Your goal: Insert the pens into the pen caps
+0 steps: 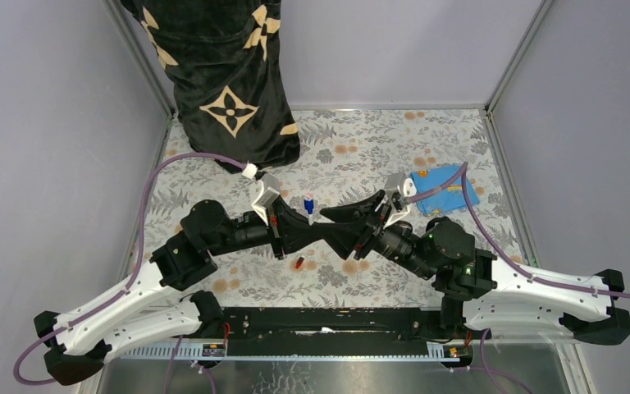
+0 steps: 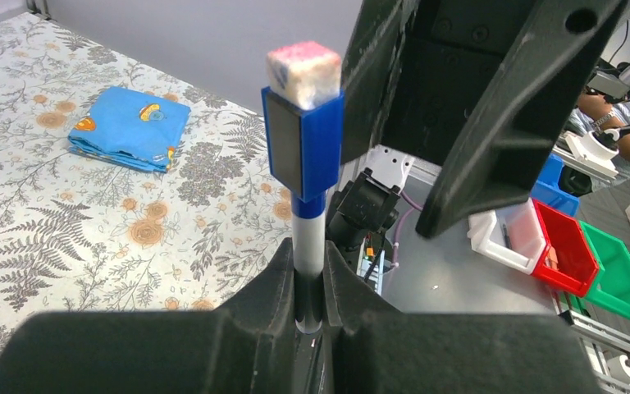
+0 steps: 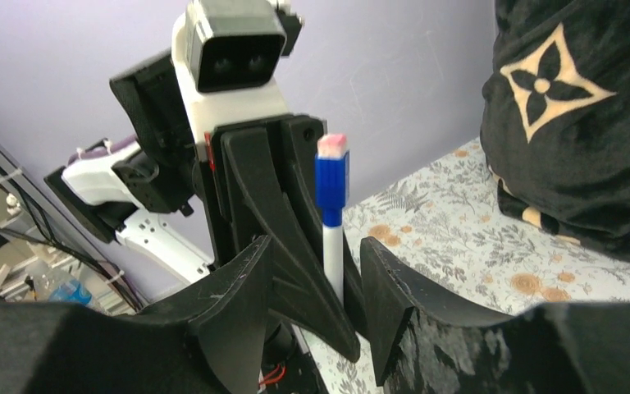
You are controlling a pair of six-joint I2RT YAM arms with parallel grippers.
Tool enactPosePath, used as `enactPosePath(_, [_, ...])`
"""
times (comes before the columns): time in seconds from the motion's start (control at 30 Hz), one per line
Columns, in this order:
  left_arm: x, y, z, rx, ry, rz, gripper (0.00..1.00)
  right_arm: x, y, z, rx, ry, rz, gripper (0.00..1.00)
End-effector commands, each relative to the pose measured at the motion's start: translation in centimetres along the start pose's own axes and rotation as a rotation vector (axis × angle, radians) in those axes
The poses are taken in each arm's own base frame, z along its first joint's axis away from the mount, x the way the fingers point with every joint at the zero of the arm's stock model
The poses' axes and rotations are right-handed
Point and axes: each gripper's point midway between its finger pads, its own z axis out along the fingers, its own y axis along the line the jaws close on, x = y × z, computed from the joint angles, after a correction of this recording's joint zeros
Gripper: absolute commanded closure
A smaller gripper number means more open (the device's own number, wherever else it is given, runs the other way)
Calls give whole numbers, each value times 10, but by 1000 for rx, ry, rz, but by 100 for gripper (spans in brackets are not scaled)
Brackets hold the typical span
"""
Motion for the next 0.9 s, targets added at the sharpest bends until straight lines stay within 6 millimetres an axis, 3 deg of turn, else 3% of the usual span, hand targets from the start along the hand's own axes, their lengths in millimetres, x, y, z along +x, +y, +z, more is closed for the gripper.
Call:
enactPosePath(0.0, [-4, -7, 0, 49, -17, 35, 100, -54, 3, -3, 21, -188, 58, 50])
enactPosePath(0.2, [0, -8, 0, 59, -3, 34, 100, -59, -9, -5, 84, -232, 86, 50])
enactPosePath(0.87, [1, -8, 0, 64, -1, 39, 100, -38, -19, 9, 149, -172, 71, 51])
